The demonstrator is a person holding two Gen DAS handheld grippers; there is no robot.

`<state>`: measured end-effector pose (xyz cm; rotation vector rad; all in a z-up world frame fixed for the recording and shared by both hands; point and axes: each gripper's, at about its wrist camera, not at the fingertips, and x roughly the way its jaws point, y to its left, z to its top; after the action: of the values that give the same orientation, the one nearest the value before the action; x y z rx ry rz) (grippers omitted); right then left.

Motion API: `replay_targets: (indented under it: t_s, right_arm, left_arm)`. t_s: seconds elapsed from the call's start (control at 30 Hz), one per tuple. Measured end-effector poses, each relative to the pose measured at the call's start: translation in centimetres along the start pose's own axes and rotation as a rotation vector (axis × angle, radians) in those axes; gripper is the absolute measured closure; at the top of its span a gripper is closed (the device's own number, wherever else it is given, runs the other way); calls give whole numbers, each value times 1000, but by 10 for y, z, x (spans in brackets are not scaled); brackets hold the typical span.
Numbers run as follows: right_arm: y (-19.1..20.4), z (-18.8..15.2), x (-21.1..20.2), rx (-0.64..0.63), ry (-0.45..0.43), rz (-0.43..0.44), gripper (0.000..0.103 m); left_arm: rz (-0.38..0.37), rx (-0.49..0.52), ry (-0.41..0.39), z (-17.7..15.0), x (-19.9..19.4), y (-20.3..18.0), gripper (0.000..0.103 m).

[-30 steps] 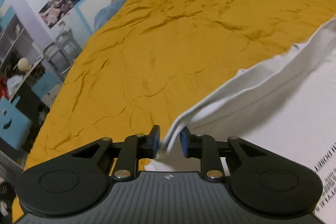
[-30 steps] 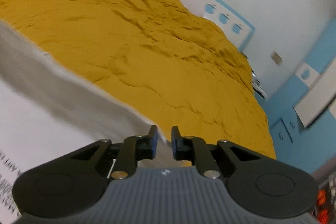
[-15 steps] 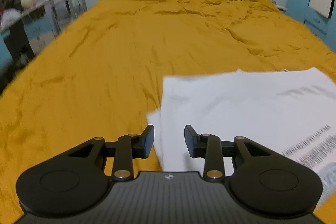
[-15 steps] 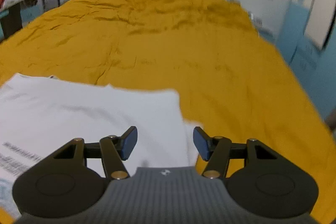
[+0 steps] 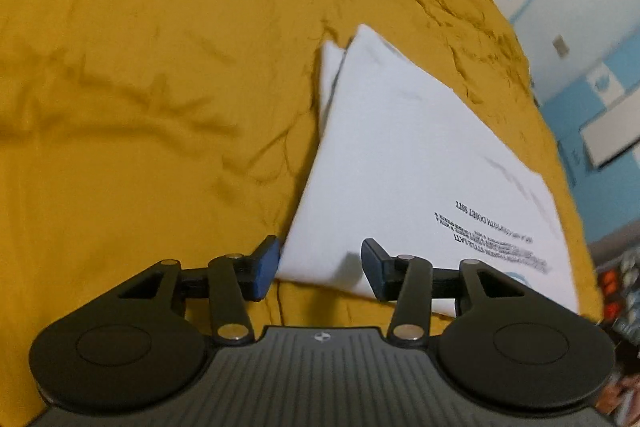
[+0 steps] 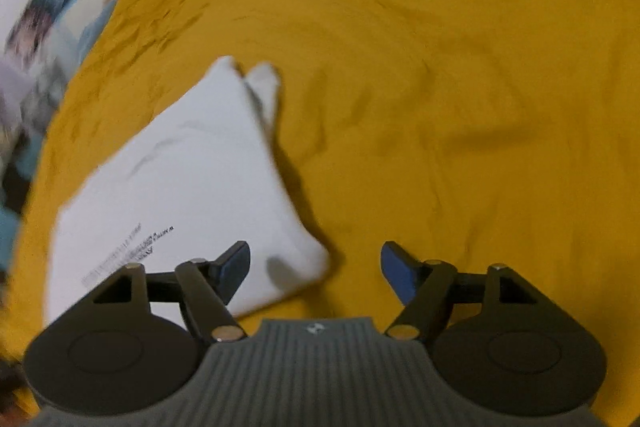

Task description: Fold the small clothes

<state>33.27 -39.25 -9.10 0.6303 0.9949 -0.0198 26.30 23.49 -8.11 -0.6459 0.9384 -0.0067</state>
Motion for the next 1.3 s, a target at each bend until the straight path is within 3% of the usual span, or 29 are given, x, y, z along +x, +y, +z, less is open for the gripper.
replay_targets:
  t_s: [0.07, 0.17, 0.23, 0.33, 0.43, 0.63, 0.7, 0.83, 0.97, 1.07, 1.2, 1.3]
  right_arm:
    - [-18, -10, 3, 117, -14, 75, 38]
    - [-30, -17, 8, 229, -51, 143, 53]
    - [-33, -14, 14, 270, -58, 181, 73]
    - [-29, -18, 21, 295, -43, 201, 91]
    - [-21, -18, 10, 269, -84, 207, 99]
    - [-2, -5, -32, 214, -161, 252, 100]
    - [2, -8, -36, 184, -172, 214, 100]
    - [-5, -16, -7, 121, -114, 30, 102]
    - [-12, -24, 11, 106, -97, -2, 102]
    - [-2, -17, 5, 58, -75, -16, 94]
    - [6, 2, -8, -25, -97, -2, 68]
    - [2, 17, -15, -52, -110, 70, 65]
  left_arm:
    - [-29, -57, -18, -3, 0, 5, 56]
    - [-9, -73, -38, -4, 1, 3, 73]
    - [14, -71, -38, -4, 2, -1, 93]
    - [29, -47, -60, -1, -5, -9, 99]
    - [78, -7, -107, 8, -15, -19, 103]
    - [96, 73, -155, 16, -43, -31, 103]
    - [99, 87, -137, 13, -41, -32, 103]
    - [128, 142, -97, 1, -31, -42, 103]
    - [122, 225, -60, -6, -17, -65, 103]
    - [104, 290, -43, -8, -1, -95, 103]
    - [86, 366, -21, -8, 25, -129, 103]
    - [69, 419, -11, -4, 44, -155, 103]
